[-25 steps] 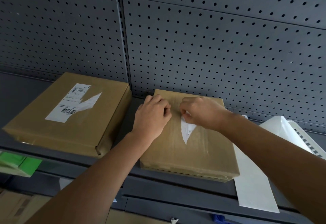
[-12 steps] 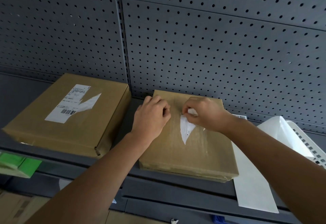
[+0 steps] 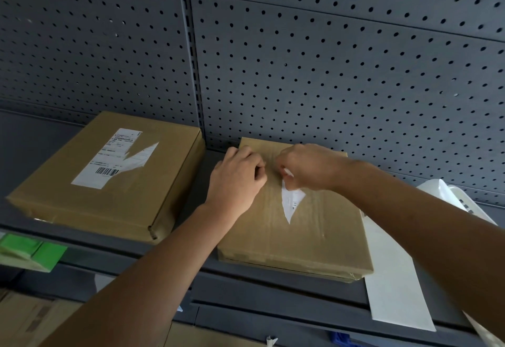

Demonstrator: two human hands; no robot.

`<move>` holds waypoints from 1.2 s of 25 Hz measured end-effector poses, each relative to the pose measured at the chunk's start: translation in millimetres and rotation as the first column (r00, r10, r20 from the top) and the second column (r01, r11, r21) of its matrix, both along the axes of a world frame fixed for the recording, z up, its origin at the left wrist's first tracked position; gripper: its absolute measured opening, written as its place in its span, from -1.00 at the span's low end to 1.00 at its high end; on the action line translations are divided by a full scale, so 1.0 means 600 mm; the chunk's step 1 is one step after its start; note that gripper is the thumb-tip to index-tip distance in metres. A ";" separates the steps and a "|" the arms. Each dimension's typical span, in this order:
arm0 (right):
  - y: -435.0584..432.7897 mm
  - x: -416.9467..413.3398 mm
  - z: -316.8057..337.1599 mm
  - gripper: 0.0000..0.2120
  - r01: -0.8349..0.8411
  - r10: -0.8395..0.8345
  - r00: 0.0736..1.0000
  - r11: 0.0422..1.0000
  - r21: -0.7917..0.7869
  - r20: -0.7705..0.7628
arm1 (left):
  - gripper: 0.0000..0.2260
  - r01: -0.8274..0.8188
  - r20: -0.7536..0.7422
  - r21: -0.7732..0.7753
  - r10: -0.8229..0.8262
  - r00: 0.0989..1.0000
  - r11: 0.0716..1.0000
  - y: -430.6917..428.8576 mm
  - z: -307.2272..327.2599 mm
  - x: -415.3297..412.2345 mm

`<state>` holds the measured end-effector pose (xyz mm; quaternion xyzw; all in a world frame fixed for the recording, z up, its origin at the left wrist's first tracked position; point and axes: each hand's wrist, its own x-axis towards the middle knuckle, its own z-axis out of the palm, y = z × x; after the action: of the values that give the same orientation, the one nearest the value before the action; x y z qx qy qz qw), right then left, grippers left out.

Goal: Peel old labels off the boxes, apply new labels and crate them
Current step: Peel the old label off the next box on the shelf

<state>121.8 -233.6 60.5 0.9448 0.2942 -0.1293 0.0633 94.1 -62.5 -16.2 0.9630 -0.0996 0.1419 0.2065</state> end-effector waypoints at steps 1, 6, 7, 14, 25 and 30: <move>-0.001 0.001 -0.001 -0.93 0.001 -0.001 1.000 1.000 0.010 0.004 | -0.83 0.000 -0.005 0.000 0.000 1.000 1.000 0.000 0.000 0.000; -0.019 -0.018 -0.007 -0.96 0.050 -0.050 0.999 0.983 0.176 -0.006 | -0.82 0.009 -0.005 -0.014 -0.009 1.000 1.000 0.002 0.001 0.000; -0.025 -0.023 -0.007 -0.95 0.079 -0.079 0.997 0.970 0.228 -0.011 | -0.83 0.007 -0.001 -0.017 -0.007 1.000 1.000 0.002 0.000 0.000; -0.034 -0.034 0.005 -0.92 0.125 -0.146 0.987 0.958 0.257 0.064 | -0.82 0.002 0.007 -0.011 -0.002 1.000 1.000 -0.001 0.001 -0.001; -0.003 -0.001 0.000 -0.95 -0.009 0.009 1.000 1.000 0.025 0.010 | -0.84 -0.001 -0.014 0.014 0.001 1.000 1.000 -0.001 0.002 -0.001; -0.018 -0.015 -0.001 -0.96 0.060 -0.063 0.998 0.983 0.173 0.010 | -0.82 0.002 -0.011 -0.010 -0.002 1.000 1.000 0.002 0.002 0.000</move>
<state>113.0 -244.3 59.6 0.9563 0.2745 -0.0982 -0.0204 94.3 -61.5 -14.7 0.9626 -0.0986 0.1370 0.2118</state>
